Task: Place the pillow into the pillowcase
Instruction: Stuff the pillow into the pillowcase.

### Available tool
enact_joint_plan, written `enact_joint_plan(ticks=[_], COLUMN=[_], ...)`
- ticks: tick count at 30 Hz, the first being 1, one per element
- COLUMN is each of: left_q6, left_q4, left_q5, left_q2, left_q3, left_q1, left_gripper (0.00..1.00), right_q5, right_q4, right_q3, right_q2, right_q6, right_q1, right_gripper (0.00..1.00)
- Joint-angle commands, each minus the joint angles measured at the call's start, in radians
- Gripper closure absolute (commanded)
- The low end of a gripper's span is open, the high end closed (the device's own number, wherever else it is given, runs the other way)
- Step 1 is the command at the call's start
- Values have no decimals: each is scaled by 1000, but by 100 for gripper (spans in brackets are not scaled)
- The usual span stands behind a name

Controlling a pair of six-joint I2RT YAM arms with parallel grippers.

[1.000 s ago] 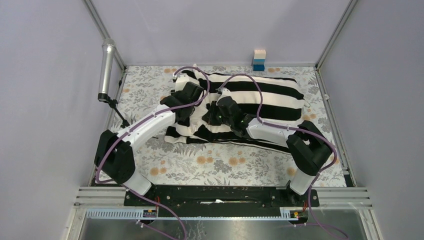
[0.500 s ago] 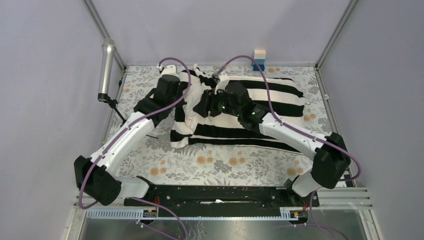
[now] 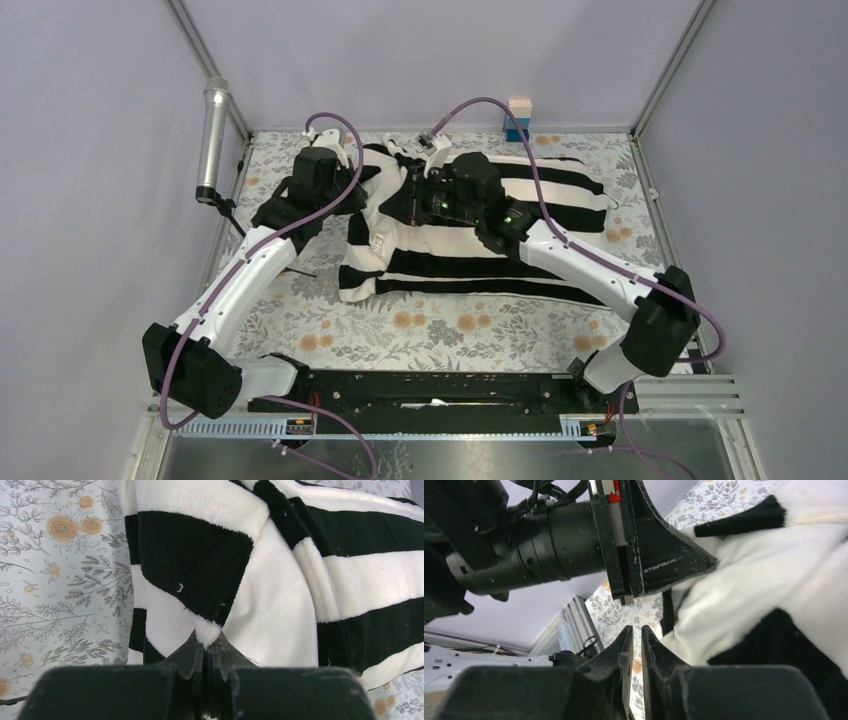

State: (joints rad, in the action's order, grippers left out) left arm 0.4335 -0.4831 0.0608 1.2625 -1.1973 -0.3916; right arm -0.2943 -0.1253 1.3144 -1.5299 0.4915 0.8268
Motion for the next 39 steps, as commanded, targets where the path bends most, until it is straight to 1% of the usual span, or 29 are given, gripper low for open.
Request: enact_joint_plan(ticks=[1, 4, 6, 8, 11, 13, 16, 21, 25, 29, 31, 33, 35, 39], left_q6=[11, 28, 42, 58, 78, 101, 142, 194, 235, 279, 279, 272, 258, 223], left_q4=[146, 137, 131, 131, 135, 138, 156, 203, 253, 348, 381, 400, 403, 342], left_q5=[-86, -78, -80, -79, -110, -148, -136, -67, -13, -24, -21, -8, 26, 93], left_q2=[-48, -62, -66, -76, -91, -100, -128, -165, -190, -213, -215, -230, -256, -271], left_q3=[-50, -73, -88, -98, -116, -129, -157, -211, -170, -85, -62, -48, -31, -39], left_q1=[10, 10, 10, 10, 5, -7, -65, -211, -285, -341, -371, -382, -383, -379], left_gripper=[100, 100, 100, 100, 100, 100, 100, 100, 100, 100, 100, 100, 100, 100], right_q5=[-61, -35, -44, -28, 33, 118, 218, 334, 420, 444, 467, 456, 455, 318], right_q4=[-63, -107, -121, -116, -106, -55, -9, 34, 62, 147, 161, 180, 151, -22], right_q3=[75, 65, 96, 120, 117, 135, 146, 153, 181, 290, 314, 334, 283, 138], right_q2=[-113, -197, -288, -365, -435, -474, -534, -623, -662, -736, -761, -777, -751, -647], right_q6=[78, 121, 153, 193, 206, 172, 145, 137, 158, 177, 188, 191, 194, 215], right_q1=[7, 5, 5, 5, 11, 25, 33, 40, 40, 41, 40, 31, 27, -12], right_gripper=[87, 90, 93, 99, 100, 100, 100, 100, 100, 100, 100, 100, 100, 100])
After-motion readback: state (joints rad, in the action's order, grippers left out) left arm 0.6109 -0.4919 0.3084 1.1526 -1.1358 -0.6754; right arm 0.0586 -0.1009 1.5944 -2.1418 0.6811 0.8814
